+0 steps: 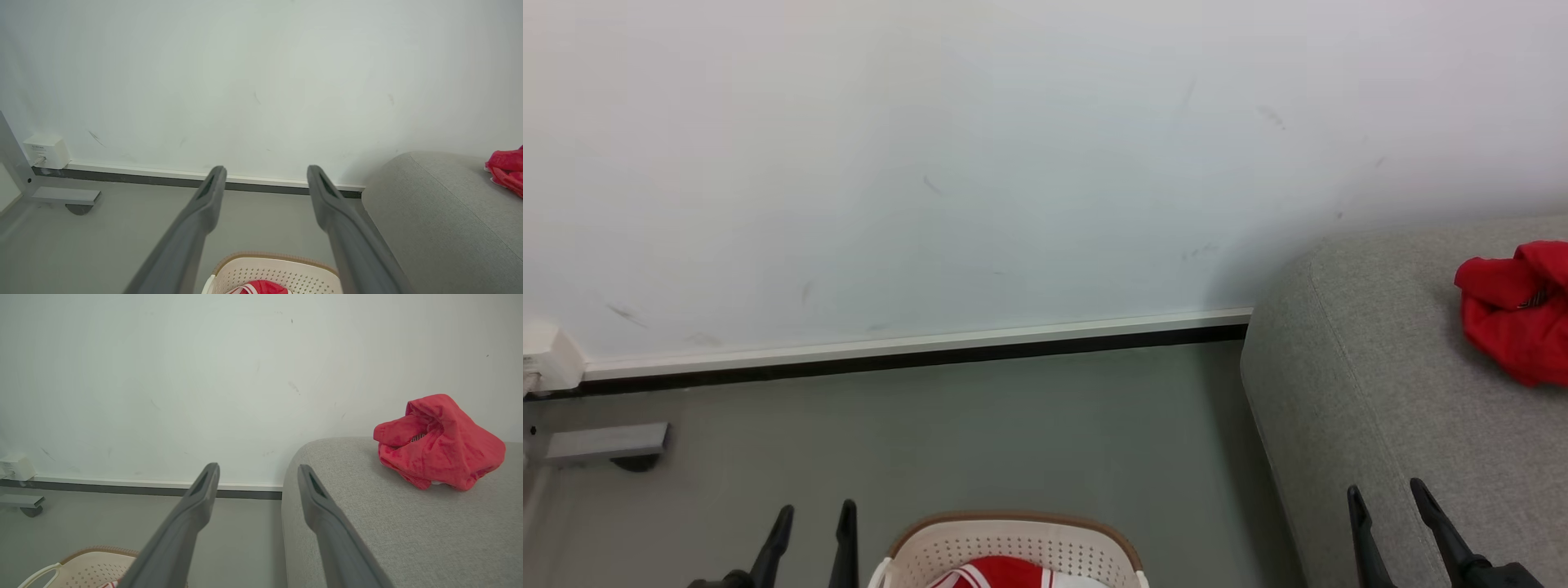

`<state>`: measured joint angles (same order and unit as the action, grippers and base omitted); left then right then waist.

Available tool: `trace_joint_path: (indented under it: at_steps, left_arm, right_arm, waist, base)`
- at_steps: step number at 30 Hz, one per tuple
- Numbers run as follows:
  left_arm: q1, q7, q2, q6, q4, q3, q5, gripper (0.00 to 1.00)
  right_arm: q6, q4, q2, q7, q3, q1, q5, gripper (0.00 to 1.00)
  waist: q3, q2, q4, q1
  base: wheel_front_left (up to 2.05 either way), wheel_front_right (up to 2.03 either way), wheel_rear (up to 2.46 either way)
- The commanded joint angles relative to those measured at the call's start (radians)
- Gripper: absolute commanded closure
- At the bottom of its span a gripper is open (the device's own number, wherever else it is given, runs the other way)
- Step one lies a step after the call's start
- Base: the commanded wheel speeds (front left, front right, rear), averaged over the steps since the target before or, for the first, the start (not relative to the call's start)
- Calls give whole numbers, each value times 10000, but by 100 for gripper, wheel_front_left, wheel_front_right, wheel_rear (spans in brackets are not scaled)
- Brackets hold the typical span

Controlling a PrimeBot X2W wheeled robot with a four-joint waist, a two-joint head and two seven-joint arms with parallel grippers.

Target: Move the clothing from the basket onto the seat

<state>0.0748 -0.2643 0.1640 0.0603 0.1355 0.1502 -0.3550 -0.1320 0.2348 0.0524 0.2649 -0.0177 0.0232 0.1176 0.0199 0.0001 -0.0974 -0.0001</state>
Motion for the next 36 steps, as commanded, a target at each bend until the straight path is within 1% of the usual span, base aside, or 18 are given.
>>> trace_joint_path:
  at_steps: [1,11,16,19,25,31,36]
  left_arm:
    - [138,-1,-98,-137,43,-147,215,0]
    - [99,-1,-426,-571,113,-638,681,0]
    - [41,-1,-575,-713,172,-772,822,0]
    - [23,-1,-615,-794,208,-785,879,0]
    - [-189,-1,-676,-955,578,-499,1156,0]
    - [-1020,407,-611,-1101,850,128,1552,0]
    - [-2109,1093,-541,-1398,1179,855,1969,0]
  right_arm:
    - [24,45,-21,-10,32,72,122,0]
    - [24,77,-18,-10,-181,-24,280,0]
    - [24,52,-17,-10,-170,-122,286,0]
    - [24,18,-17,-10,-192,-175,315,0]
    - [24,-119,-15,-10,-120,-232,320,0]
    - [24,-421,-17,-10,-69,-693,479,0]
    - [24,-649,-18,-10,-107,-1276,704,0]
  waist:
    - [5,-1,16,1]
    - [-21,-1,-26,1]
    - [-58,-1,-102,1]
    - [-113,-1,-167,1]
    - [-393,-1,-379,1]
    - [-1542,-1,-627,1]
    - [-2769,-1,-875,1]
  base:
    - [0,0,0]
    - [0,0,0]
    - [0,0,0]
    - [0,0,0]
    - [0,0,0]
    - [0,0,0]
    - [0,0,0]
